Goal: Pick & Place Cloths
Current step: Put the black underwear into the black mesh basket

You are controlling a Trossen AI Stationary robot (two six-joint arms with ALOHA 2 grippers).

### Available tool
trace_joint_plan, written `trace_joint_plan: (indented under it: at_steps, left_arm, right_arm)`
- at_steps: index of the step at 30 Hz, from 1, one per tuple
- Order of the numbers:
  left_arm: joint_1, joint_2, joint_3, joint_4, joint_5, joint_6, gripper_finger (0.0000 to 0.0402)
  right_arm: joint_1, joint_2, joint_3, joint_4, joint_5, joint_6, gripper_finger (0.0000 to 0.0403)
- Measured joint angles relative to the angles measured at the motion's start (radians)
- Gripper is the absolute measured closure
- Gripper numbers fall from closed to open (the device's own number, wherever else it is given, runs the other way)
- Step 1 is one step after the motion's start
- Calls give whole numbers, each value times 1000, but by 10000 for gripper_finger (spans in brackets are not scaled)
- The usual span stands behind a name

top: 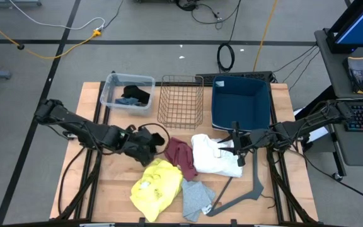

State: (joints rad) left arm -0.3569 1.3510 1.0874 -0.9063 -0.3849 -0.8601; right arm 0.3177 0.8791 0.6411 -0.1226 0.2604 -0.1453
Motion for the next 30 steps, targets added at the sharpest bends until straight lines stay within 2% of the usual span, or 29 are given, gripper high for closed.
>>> trace_joint_plan:
  at_steps: [15,26,30]
  left_arm:
    - [35,-12,1,562,79,359,399]
    - [126,-12,1,954,169,597,400]
    - [167,-12,1,1047,174,670,400]
  right_arm:
    - [0,0,0,-1,0,-1,303]
    - [0,0,0,-1,0,2,303]
    - [0,0,0,-1,0,2,303]
